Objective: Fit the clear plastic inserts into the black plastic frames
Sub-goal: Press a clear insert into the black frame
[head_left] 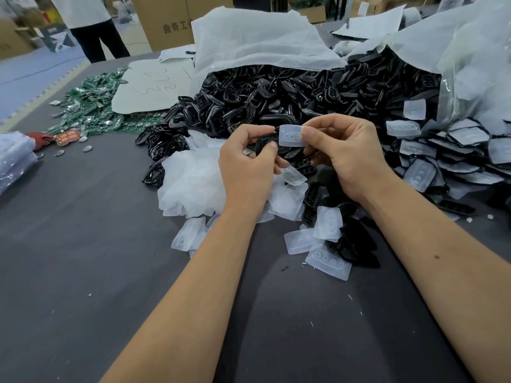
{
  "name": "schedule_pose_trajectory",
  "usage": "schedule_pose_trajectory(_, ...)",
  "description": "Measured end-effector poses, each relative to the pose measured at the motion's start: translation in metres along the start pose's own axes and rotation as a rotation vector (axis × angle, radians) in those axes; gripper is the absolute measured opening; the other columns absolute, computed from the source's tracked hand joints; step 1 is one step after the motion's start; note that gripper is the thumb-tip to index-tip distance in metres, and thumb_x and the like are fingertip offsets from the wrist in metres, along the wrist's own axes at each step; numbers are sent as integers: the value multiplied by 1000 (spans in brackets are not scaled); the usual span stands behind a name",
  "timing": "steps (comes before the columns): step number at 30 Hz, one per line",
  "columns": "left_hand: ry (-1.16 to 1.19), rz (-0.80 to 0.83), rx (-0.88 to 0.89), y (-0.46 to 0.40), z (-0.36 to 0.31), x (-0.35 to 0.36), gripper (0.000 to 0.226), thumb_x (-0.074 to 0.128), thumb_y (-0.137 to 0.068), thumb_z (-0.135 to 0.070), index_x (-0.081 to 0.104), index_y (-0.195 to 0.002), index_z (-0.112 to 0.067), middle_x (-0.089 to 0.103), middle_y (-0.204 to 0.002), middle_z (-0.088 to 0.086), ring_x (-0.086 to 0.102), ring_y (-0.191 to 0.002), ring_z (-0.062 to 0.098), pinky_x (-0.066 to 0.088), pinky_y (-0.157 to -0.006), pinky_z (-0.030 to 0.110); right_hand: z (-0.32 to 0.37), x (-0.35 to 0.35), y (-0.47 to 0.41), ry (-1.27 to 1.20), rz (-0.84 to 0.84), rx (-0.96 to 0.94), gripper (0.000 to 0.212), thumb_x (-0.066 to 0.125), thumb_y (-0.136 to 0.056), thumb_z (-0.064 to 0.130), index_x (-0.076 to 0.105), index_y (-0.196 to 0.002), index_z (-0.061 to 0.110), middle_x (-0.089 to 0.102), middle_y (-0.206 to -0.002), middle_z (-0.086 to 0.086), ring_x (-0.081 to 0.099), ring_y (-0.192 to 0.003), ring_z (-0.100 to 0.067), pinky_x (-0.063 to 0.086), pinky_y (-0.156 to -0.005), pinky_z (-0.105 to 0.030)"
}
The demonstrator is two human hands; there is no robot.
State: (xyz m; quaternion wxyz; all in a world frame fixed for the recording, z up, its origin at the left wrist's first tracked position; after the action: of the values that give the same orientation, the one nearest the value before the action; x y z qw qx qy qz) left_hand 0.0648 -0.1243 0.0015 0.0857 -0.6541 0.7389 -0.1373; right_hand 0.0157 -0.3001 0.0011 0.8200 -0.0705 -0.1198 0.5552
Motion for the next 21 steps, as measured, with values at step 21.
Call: schedule_pose_trajectory(21,206,116,-135,1,3,7,38,38,-109,-12,73,-99,-3,74,-77,10,67,-55,25,51,-49,24,8,10,0,290,-36,-177,18,87,-84,14,73,-90,4,77,-77,-5,75,-70,-15,57,-66,-24)
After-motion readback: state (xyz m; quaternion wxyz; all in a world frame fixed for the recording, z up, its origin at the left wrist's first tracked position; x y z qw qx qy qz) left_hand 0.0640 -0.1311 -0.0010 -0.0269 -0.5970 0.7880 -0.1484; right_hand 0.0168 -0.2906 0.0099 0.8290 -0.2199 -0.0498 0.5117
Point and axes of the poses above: each hand's wrist, its own y-axis away from the middle knuckle, its own x-axis out of the palm, z = x × y, the point moved 7 cm from there along -y, towards the middle knuckle
